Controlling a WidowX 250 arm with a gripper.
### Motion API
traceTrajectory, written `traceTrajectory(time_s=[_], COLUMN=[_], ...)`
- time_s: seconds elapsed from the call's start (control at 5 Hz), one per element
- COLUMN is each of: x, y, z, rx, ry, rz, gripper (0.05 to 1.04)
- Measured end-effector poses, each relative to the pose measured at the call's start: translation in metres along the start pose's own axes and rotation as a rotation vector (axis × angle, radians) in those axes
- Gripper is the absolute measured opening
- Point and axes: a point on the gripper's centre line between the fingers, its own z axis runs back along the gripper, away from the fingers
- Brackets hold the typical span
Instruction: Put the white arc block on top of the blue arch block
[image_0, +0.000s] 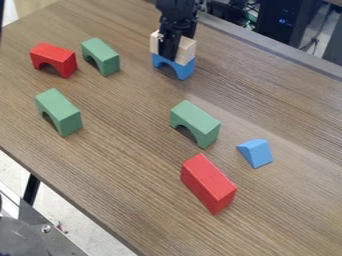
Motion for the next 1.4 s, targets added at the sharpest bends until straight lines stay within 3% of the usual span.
traceTrajectory(time_s=[0.6,0.8,1.0,1.2,1.4], x=[-0.0004,-0.0007,0.0014,0.0017,0.0004], y=[-0.0085,-0.0101,-0.0070,-0.0069,-0.0023], z=[0.0012,-0.0023,-0.0032,-0.0033,-0.0087], rx=[-0.008,0.007,0.025,0.026,0.047], ry=[0.008,0.011,0.021,0.022,0.026], rz=[0.001,0.012,0.024,0.027,0.026], gripper=[0.601,0.643,0.937,1.001,0.999])
